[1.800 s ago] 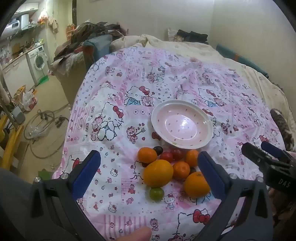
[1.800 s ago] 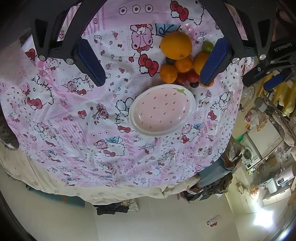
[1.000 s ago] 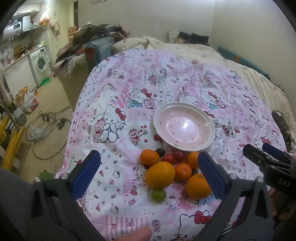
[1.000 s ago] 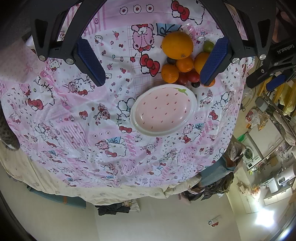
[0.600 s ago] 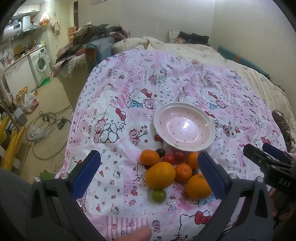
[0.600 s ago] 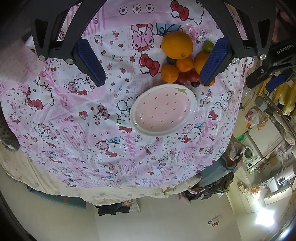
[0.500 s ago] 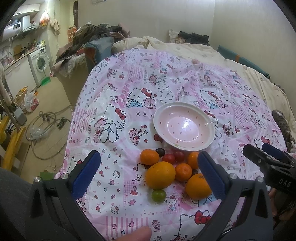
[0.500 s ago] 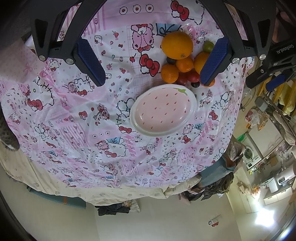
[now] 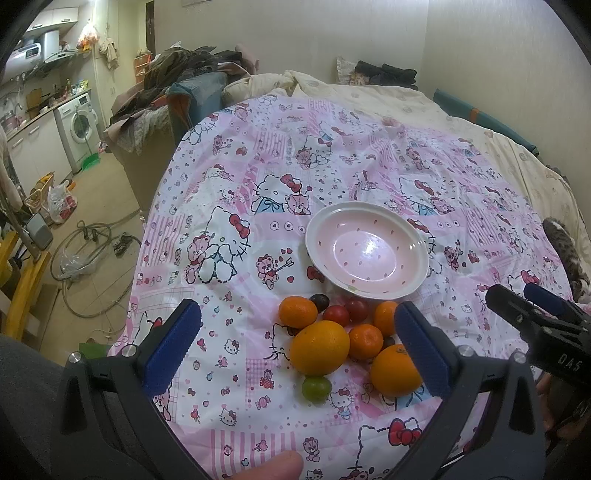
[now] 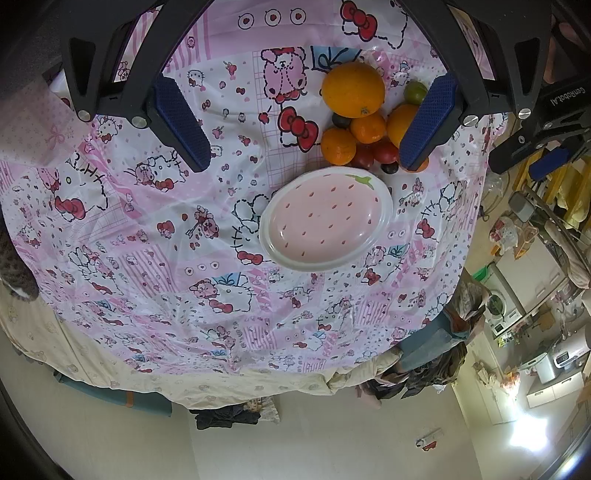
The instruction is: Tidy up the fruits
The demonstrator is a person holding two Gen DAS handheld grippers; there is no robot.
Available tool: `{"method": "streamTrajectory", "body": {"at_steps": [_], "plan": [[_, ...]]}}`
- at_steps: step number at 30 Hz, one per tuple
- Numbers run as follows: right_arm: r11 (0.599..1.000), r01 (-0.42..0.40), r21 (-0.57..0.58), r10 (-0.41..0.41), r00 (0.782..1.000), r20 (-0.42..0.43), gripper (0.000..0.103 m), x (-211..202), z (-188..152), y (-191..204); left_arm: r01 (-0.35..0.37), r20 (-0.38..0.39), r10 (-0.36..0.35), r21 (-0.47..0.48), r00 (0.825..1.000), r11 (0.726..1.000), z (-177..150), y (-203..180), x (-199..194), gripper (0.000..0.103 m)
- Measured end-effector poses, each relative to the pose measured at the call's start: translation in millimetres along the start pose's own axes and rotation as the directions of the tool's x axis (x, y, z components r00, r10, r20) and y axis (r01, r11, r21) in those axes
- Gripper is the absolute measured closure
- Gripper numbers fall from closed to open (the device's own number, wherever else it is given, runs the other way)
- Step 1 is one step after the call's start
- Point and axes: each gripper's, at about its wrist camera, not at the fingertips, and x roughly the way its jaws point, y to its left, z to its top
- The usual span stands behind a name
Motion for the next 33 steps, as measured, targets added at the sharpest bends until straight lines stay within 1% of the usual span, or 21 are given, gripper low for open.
{"method": "streamTrajectory", "body": {"at_steps": [11, 15, 33], "plan": [[1.0, 0.0, -0.005, 0.0, 1.0, -0.002, 0.0, -1.2, 0.5, 0.5, -0.004, 0.001, 0.004, 0.003, 1.0, 1.0, 0.1, -0.4, 0.8, 0.0], [1.0, -0.001, -0.007, 0.001, 1.0, 0.005, 0.0, -2.8, 1.7, 0.9, -0.016, 0.001, 0.016, 0.011, 1.0, 1.0, -1.1, -1.9, 2.0, 0.0], [1.0, 0.003, -0.008, -0.003, 1.0, 0.001, 0.0, 0.0, -0.9, 0.4, -0.011, -0.003, 0.011, 0.016, 1.0, 1.0, -4.6, -3.4, 3.7, 0.0]]}}
